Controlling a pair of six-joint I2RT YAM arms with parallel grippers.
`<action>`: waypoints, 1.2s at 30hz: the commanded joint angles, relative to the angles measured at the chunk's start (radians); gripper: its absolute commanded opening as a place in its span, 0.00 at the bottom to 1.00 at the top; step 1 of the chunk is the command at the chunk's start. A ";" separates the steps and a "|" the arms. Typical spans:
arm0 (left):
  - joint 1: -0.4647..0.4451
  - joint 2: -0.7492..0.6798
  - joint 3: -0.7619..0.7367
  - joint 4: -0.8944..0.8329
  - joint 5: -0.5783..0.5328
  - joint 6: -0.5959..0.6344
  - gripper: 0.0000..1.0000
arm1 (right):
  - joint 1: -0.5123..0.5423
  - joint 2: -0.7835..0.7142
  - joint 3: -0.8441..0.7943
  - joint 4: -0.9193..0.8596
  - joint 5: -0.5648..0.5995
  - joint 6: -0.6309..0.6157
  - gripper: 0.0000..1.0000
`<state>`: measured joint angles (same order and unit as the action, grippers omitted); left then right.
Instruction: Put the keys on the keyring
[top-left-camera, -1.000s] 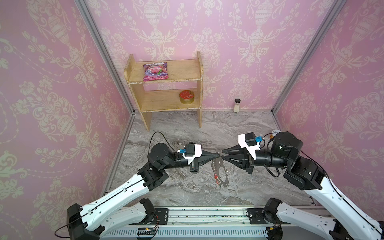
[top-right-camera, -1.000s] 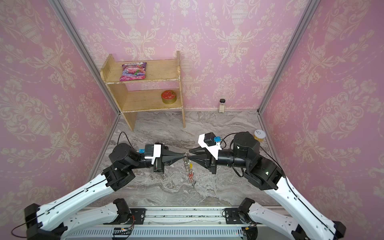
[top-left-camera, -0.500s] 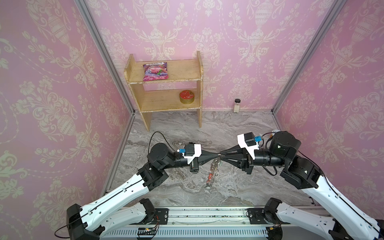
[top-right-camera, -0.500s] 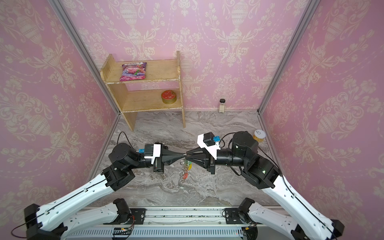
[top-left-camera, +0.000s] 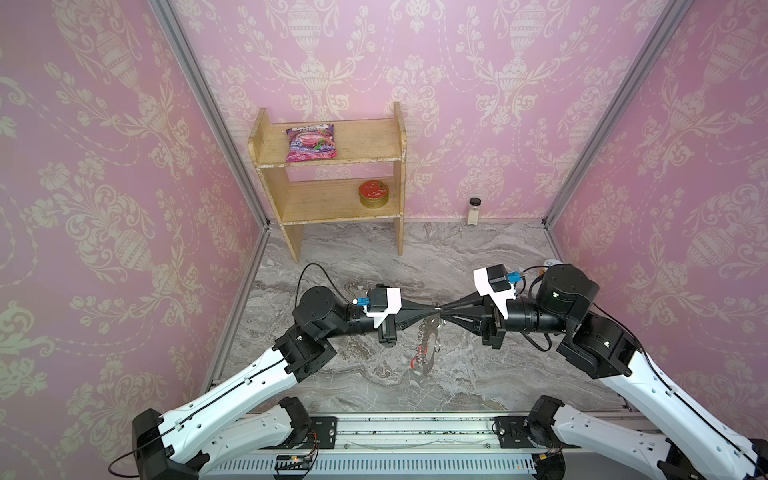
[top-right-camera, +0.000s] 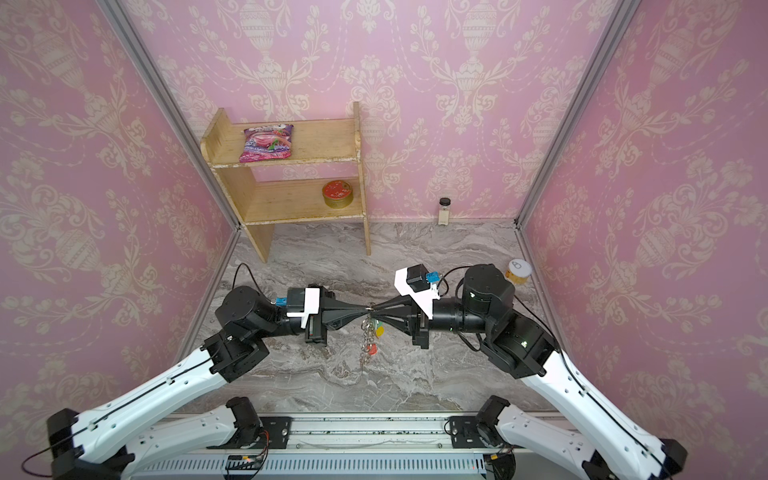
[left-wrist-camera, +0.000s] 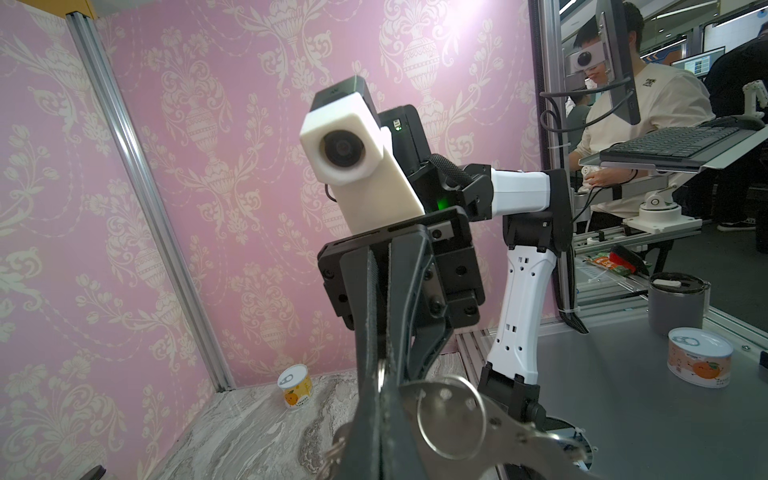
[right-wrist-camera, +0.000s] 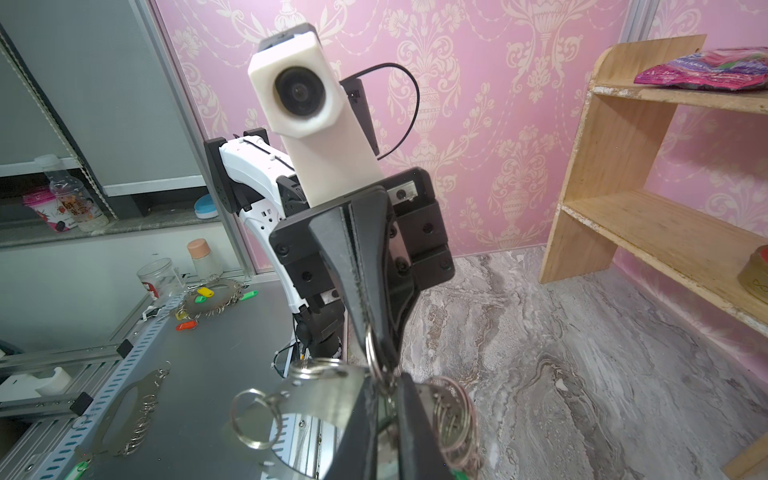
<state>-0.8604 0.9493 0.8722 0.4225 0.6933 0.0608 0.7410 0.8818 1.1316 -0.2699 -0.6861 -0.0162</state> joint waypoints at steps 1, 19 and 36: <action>-0.005 -0.008 0.033 0.059 0.008 -0.018 0.00 | -0.001 0.001 -0.022 0.051 -0.018 0.030 0.07; -0.005 -0.025 0.043 -0.120 -0.071 0.025 0.15 | 0.006 0.013 0.108 -0.203 0.126 -0.093 0.00; -0.005 0.015 0.206 -0.631 -0.156 0.192 0.43 | 0.057 0.142 0.284 -0.500 0.235 -0.224 0.00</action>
<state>-0.8608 0.9428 1.0180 -0.0162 0.5686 0.1734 0.7830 1.0084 1.3571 -0.7090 -0.4774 -0.1860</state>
